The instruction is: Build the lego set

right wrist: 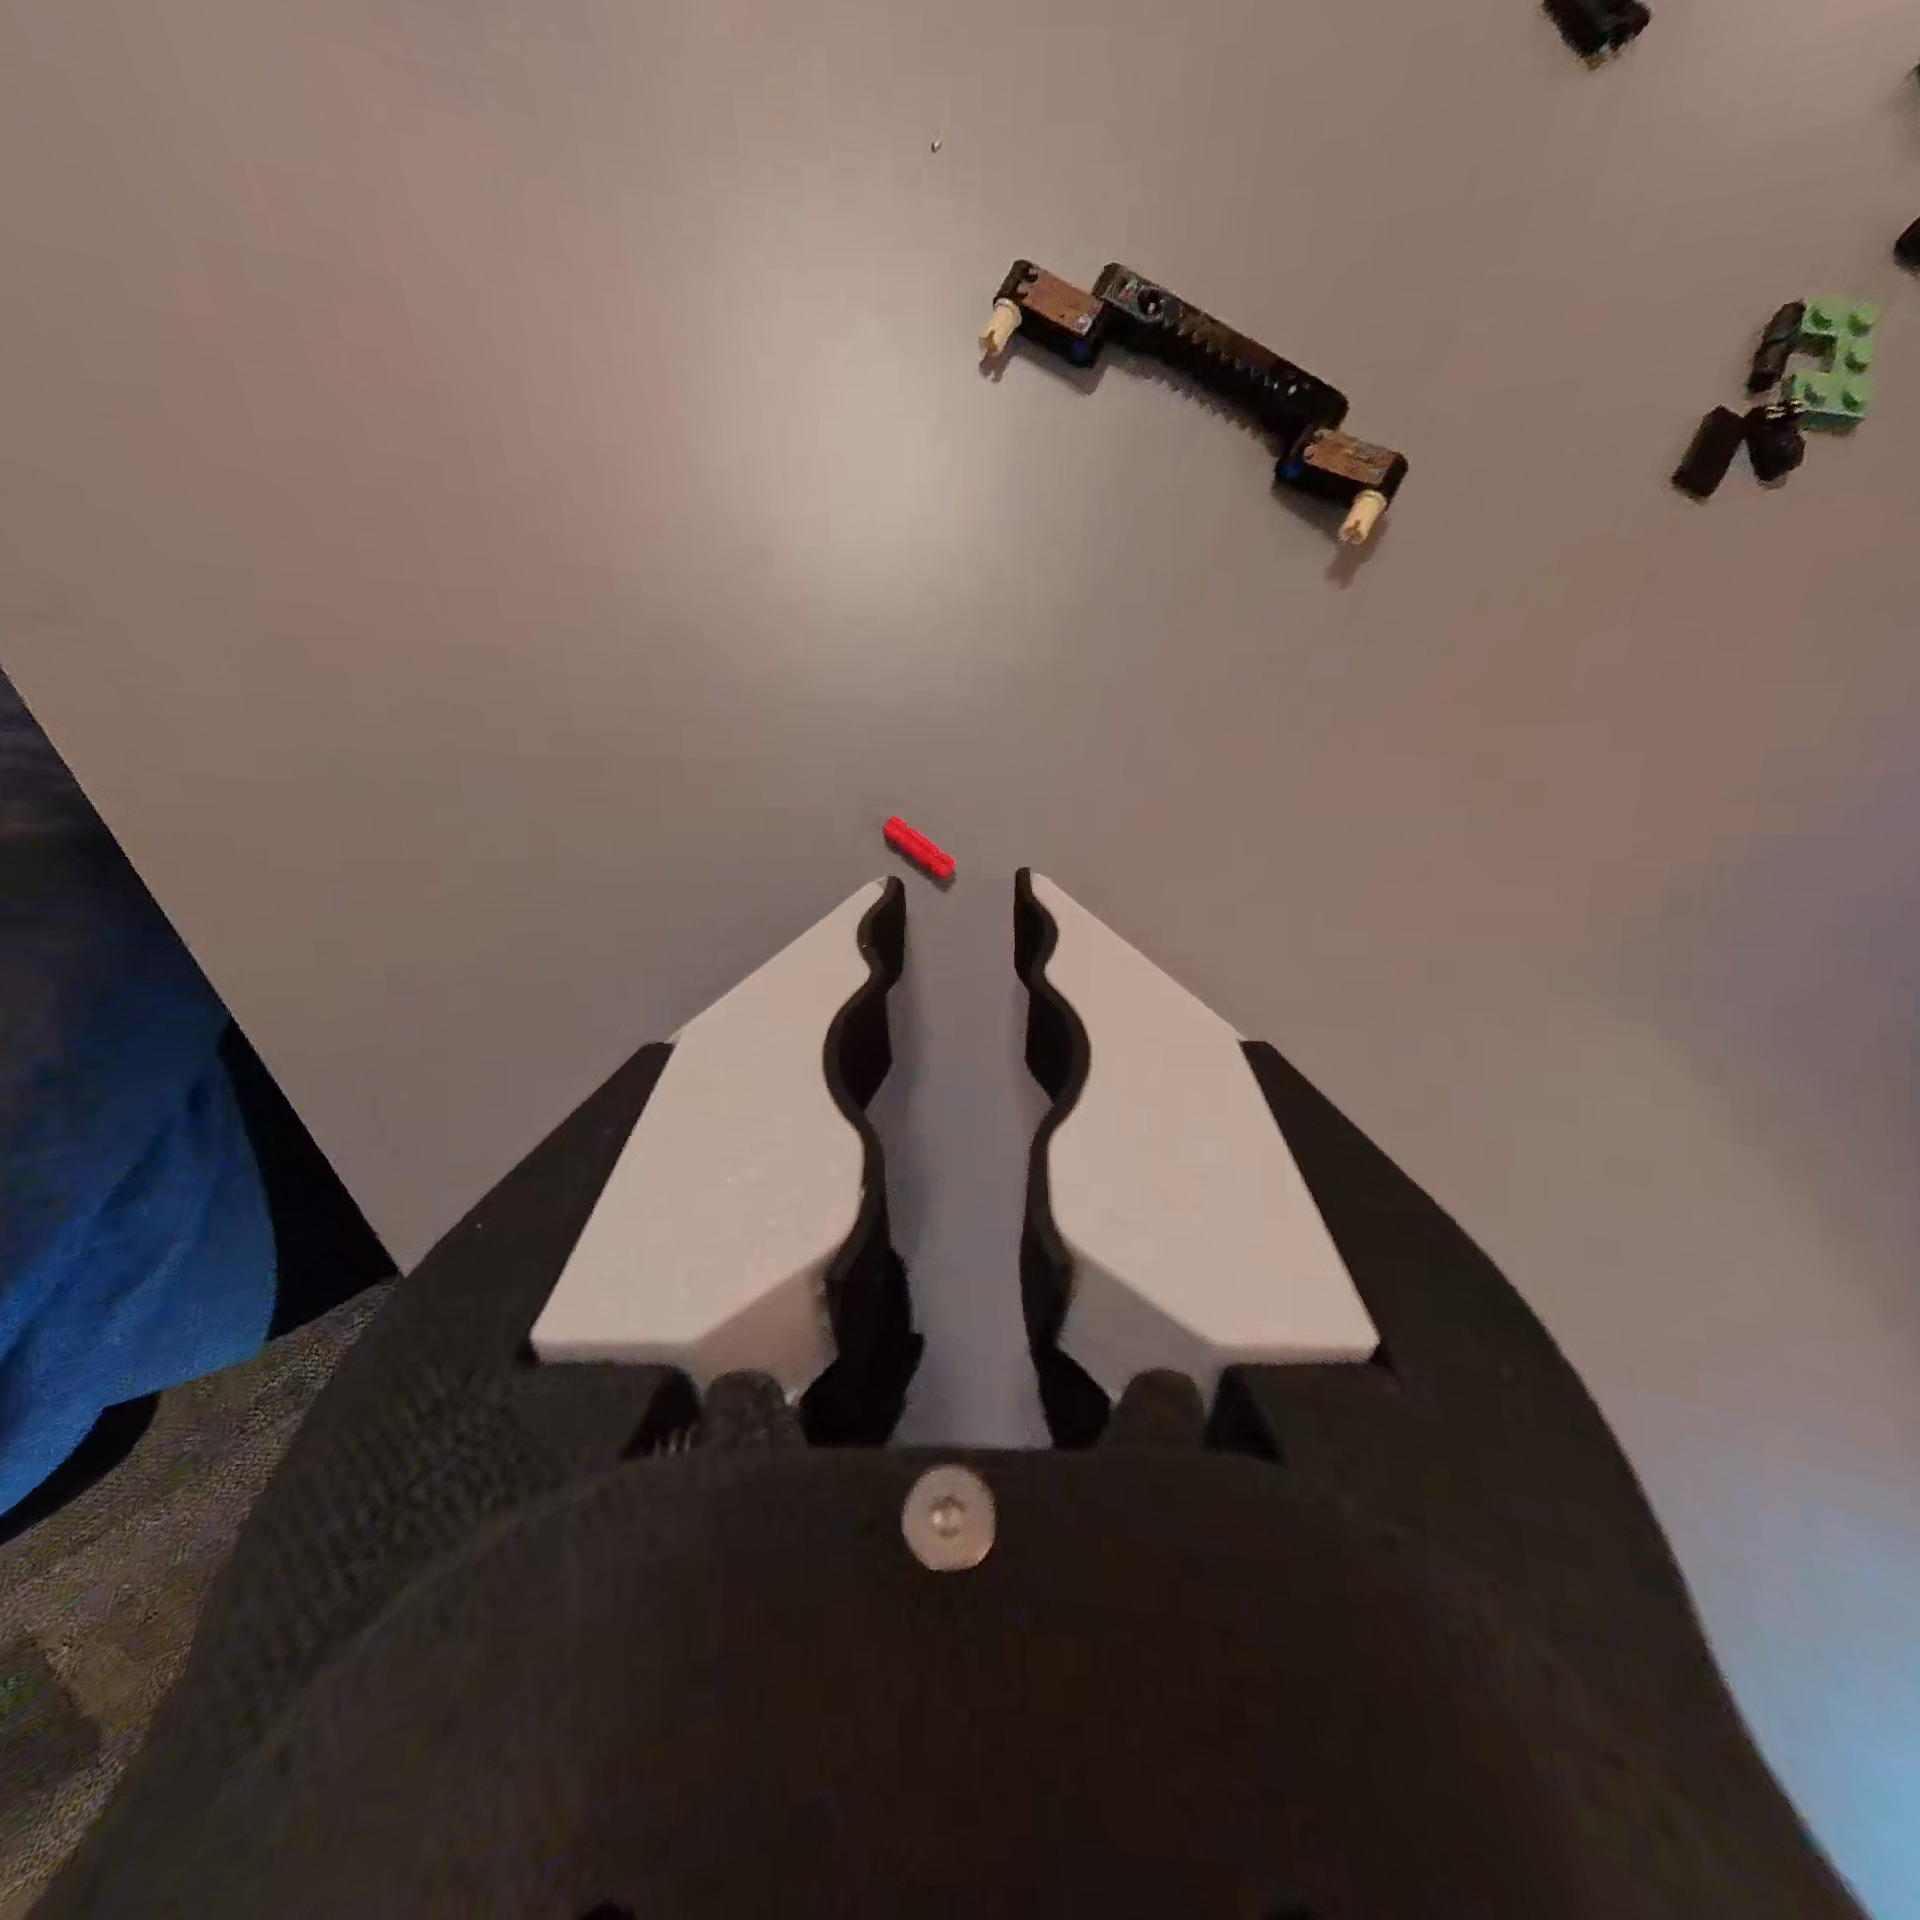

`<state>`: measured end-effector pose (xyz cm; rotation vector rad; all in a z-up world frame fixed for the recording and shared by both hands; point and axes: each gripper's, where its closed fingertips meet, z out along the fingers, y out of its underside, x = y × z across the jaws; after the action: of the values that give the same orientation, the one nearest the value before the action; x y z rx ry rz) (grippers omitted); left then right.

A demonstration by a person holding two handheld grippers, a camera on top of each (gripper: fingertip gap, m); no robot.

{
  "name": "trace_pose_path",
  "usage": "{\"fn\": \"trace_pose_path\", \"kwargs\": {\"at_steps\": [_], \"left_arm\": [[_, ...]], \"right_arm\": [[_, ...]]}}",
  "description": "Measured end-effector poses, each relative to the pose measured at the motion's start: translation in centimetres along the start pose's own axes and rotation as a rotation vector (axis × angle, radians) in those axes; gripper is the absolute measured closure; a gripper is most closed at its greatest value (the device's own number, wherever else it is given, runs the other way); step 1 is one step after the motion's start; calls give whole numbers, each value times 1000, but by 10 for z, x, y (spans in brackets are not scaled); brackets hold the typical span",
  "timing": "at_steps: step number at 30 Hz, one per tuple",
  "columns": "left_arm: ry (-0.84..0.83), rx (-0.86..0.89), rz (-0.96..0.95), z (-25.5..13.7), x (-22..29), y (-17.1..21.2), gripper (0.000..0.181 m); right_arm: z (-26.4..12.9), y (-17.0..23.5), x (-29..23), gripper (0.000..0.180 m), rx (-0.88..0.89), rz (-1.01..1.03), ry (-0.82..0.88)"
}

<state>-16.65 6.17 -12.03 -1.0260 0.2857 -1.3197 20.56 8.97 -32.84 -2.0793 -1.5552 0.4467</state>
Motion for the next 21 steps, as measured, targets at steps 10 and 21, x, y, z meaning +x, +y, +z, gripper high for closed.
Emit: {"fn": "trace_pose_path", "kwargs": {"at_steps": [10, 21], "left_arm": [[-23, 15, 15, -11, 4, -2, 167], [-17, 21, -7, -14, 12, 7, 167]], "right_arm": [[27, -34, -4, 178, 71, -60, -59], [26, -81, -13, 166, 130, -151, -53]]}}
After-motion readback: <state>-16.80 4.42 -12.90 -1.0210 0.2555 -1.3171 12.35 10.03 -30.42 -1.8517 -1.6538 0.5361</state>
